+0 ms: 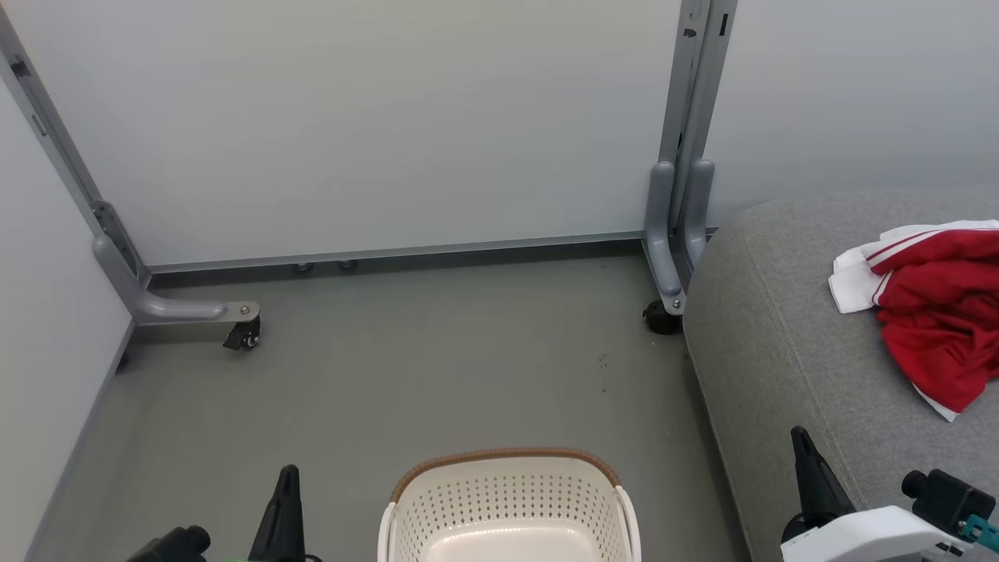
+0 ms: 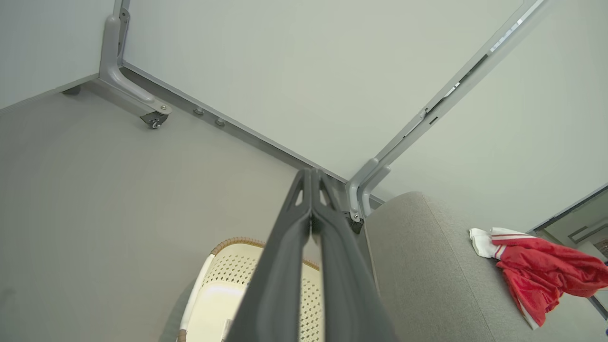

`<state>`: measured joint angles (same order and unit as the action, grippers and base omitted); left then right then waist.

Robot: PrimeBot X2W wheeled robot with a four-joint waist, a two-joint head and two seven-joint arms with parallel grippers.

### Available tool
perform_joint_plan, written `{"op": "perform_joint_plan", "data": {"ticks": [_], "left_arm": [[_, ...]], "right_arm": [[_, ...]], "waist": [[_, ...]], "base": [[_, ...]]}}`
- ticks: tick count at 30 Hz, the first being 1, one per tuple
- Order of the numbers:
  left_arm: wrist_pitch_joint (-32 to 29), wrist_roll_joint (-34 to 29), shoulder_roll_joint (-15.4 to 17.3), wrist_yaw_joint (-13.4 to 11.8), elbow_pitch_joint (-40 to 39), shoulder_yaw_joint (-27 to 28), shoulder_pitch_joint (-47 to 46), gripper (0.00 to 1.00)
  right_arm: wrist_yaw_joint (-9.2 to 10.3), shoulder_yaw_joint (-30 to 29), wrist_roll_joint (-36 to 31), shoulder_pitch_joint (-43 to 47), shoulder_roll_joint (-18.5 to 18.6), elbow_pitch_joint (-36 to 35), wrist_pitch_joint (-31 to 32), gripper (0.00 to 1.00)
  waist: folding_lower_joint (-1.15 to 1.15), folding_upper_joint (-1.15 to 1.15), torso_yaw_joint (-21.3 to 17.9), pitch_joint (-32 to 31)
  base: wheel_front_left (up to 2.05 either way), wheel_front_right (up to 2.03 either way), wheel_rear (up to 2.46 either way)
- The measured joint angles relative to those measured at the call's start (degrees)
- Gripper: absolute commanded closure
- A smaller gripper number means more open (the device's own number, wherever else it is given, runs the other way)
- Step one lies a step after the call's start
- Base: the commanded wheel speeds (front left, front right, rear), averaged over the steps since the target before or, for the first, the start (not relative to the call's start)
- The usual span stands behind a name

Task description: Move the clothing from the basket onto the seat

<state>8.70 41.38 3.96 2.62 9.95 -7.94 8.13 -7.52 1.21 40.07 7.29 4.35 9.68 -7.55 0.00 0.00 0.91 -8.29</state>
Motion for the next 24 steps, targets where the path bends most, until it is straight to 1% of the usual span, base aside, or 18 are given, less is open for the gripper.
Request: {"op": "perform_joint_plan", "data": {"ticks": [15, 24], "left_arm": [[-2.7, 11.9, 0.3, 1.1, 0.9, 2.4, -3.0, 1.0], [-4.1, 17.8, 0.3, 1.7, 1.3, 3.8, -4.4, 1.0]], "right_arm": [[0.0, -1.6, 11.5, -3.0, -0.2, 0.9, 3.1, 1.0], [0.03, -2.4, 17.5, -4.4, -0.3, 1.4, 4.5, 1.0]], "waist": [[0.0, 0.0, -0.1, 1.3], [0.0, 0.0, -0.2, 2.1]], "base": [[0.0, 0.0, 0.0], [0.0, 0.0, 0.0]]}}
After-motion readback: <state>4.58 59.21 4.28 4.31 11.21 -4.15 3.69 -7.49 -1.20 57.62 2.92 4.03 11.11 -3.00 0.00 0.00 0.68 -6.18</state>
